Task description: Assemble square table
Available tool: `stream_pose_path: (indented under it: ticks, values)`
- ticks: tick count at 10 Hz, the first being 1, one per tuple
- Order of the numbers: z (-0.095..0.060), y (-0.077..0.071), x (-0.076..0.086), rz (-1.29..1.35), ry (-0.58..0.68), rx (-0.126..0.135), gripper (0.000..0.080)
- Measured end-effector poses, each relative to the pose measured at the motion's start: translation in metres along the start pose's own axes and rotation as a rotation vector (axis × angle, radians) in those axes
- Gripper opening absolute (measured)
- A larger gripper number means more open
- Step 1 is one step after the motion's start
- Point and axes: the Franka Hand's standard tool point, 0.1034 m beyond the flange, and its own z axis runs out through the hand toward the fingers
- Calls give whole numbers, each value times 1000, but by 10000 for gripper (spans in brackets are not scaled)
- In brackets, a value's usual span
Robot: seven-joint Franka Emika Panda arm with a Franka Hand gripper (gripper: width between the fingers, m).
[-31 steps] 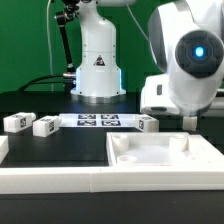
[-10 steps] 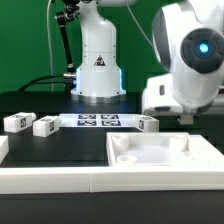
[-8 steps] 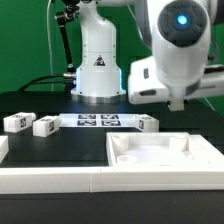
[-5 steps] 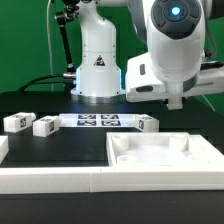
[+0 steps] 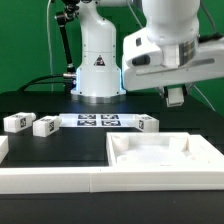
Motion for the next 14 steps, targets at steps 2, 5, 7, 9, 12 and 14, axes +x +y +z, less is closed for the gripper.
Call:
stream_pose_path:
  ticks: [2,5,7,9,12,14]
  values:
    - [-13,-3,12,-9,171,-5,291]
    - [-13,10,13,-53,364,-32,291]
    - [-34,21,18,-101,498,-53,291]
    - [-51,15,24,-106,632,-62,291]
    - [-49,20,26,-117,786,-79,291]
    - [-60,22,36,-166,787,-96,291]
